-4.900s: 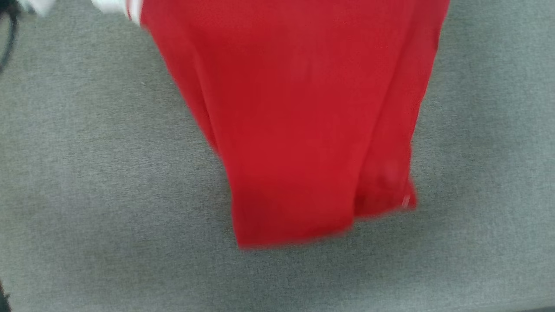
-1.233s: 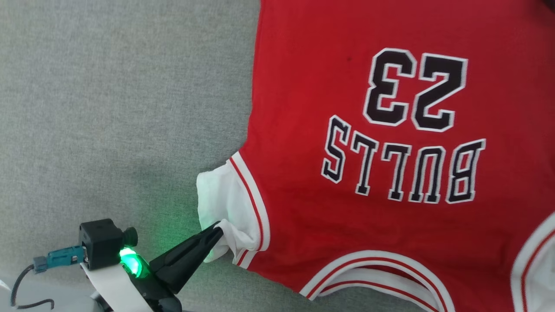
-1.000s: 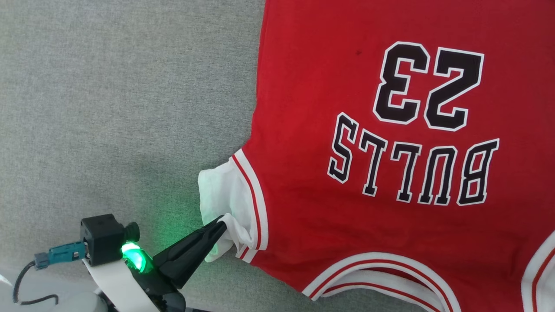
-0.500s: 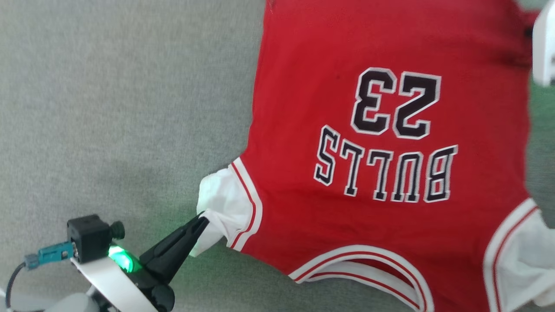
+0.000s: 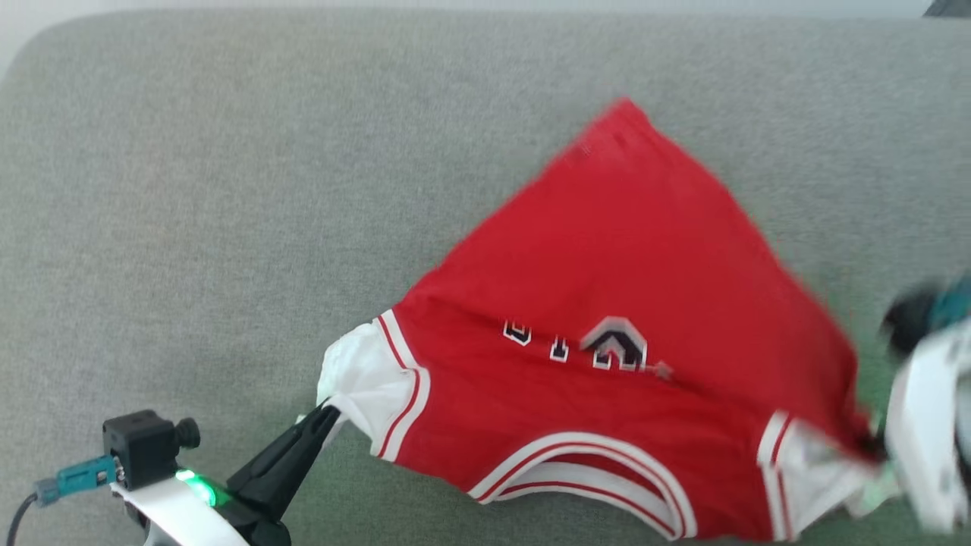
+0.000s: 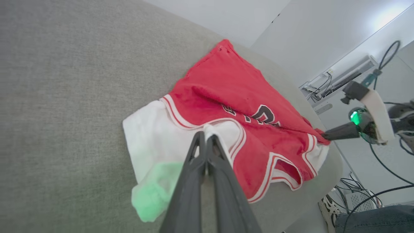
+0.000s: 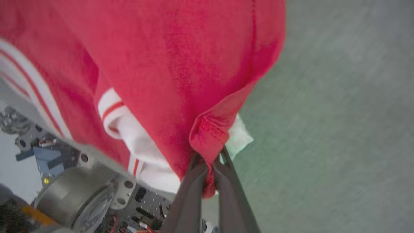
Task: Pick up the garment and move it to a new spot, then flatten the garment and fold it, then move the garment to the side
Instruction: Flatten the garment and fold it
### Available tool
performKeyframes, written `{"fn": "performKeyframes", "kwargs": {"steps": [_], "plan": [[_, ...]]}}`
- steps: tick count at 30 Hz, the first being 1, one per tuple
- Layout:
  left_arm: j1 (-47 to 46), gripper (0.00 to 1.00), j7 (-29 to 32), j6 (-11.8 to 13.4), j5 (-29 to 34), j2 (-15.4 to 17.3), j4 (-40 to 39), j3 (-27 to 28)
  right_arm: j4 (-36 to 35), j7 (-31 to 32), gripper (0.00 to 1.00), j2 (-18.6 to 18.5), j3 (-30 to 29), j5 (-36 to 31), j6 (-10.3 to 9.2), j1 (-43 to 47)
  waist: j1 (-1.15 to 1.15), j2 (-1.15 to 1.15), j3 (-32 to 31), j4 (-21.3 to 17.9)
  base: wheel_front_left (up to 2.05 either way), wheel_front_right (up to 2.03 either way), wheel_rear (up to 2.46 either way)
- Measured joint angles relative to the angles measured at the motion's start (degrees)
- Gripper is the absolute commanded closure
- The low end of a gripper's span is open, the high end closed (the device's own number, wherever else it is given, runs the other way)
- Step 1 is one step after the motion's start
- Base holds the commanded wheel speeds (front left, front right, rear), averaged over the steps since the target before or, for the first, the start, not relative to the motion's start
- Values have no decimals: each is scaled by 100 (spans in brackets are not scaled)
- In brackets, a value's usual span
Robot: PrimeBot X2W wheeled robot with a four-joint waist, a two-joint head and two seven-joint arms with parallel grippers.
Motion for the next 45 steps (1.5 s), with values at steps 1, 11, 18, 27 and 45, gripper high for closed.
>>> {"fn": "performKeyframes", "kwargs": {"steps": [1, 11, 18, 27, 45], "plan": [[41, 100, 0, 0, -5, -12, 38, 19, -224, 111, 100, 3, -44, 36, 0, 350, 0, 0, -51, -20, 0, 0, 0], [71, 100, 0, 0, -55, -70, 175, 66, -1492, 339, 100, 771, -153, -303, 0, 2103, 0, 0, -223, -117, 0, 0, 0], [29, 100, 0, 0, -54, -134, 176, 9, -1837, 113, 0, 927, -766, -466, 0, 1874, 0, 0, -160, -113, 0, 0, 0], [-209, 100, 0, 0, 22, -367, 81, -63, -2001, -90, 0, 749, -1567, -835, -2, 245, 0, 0, 93, 87, 0, 0, 0], [-999, 100, 0, 0, 64, -798, 152, -443, 1617, -1203, 0, 914, 1023, -1751, -1, -2778, 0, 0, 956, 743, 0, 0, 0]]}}
